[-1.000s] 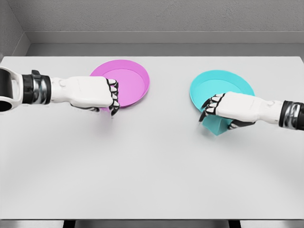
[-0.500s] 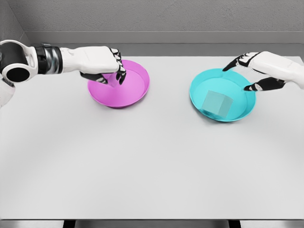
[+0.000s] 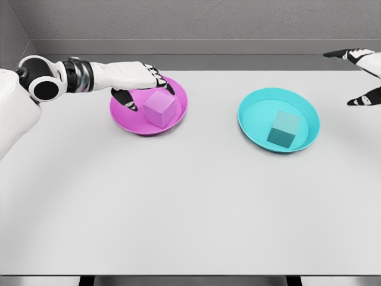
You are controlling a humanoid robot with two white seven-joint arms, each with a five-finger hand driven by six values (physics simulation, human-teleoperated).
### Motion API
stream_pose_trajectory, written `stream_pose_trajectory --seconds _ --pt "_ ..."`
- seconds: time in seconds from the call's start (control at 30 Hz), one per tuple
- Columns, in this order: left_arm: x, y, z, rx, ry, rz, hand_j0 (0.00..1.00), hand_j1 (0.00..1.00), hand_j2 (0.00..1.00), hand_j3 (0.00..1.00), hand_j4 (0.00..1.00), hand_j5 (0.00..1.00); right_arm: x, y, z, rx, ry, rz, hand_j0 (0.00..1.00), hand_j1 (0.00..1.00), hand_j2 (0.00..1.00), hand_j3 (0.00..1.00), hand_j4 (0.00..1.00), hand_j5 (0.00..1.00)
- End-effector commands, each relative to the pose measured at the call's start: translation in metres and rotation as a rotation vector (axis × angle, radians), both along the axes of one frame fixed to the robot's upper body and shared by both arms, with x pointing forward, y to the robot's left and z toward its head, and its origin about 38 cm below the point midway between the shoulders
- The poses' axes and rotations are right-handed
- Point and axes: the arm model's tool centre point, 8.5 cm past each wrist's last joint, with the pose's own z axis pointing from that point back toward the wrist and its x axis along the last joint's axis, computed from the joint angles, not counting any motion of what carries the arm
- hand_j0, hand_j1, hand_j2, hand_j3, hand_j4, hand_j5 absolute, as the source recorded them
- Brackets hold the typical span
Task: Place the blocks in the corresponding plates according to their colors
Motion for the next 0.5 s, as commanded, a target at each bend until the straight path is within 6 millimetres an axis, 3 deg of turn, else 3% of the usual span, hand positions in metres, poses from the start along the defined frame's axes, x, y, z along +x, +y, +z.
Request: stream_pose_trajectory --seconds 0.0,0.03,0.07,0.13,0.23,0.3,0.47 --pt "0.004 0.009 0.000 -0.018 0.009 0.031 1.00 1.00 1.00 1.00 1.00 1.00 0.000 0.015 -0.002 -0.023 0.006 0.043 1.00 1.00 1.00 1.00 1.00 1.00" --pt "0.004 0.013 0.004 -0.045 0.005 0.040 1.00 1.00 1.00 1.00 1.00 1.00 0.000 0.017 -0.002 -0.026 0.006 0.049 1.00 1.00 1.00 1.00 1.00 1.00" --pt "0.002 0.033 0.011 -0.121 0.030 0.067 1.00 1.00 1.00 1.00 1.00 1.00 0.000 0.019 -0.004 -0.030 0.012 0.055 1.00 1.00 1.00 1.00 1.00 1.00" --pt "-0.009 0.094 0.018 -0.257 0.100 0.158 1.00 1.00 1.00 1.00 1.00 1.00 0.000 0.021 -0.005 -0.032 0.017 0.058 1.00 1.00 1.00 1.00 1.00 1.00" --pt "-0.031 0.182 0.029 -0.247 0.106 0.310 1.00 1.00 1.00 1.00 1.00 1.00 0.000 0.021 -0.006 -0.032 0.018 0.059 1.00 1.00 1.00 1.00 1.00 1.00" --pt "-0.042 0.201 0.012 -0.247 0.137 0.354 1.00 1.00 1.00 1.00 1.00 1.00 0.000 0.021 -0.007 -0.033 0.021 0.061 1.00 1.00 1.00 1.00 1.00 1.00" --pt "-0.046 0.201 0.000 -0.251 0.158 0.358 1.00 1.00 1.00 1.00 1.00 1.00 0.000 0.021 -0.006 -0.035 0.021 0.060 1.00 1.00 1.00 1.00 1.00 1.00"
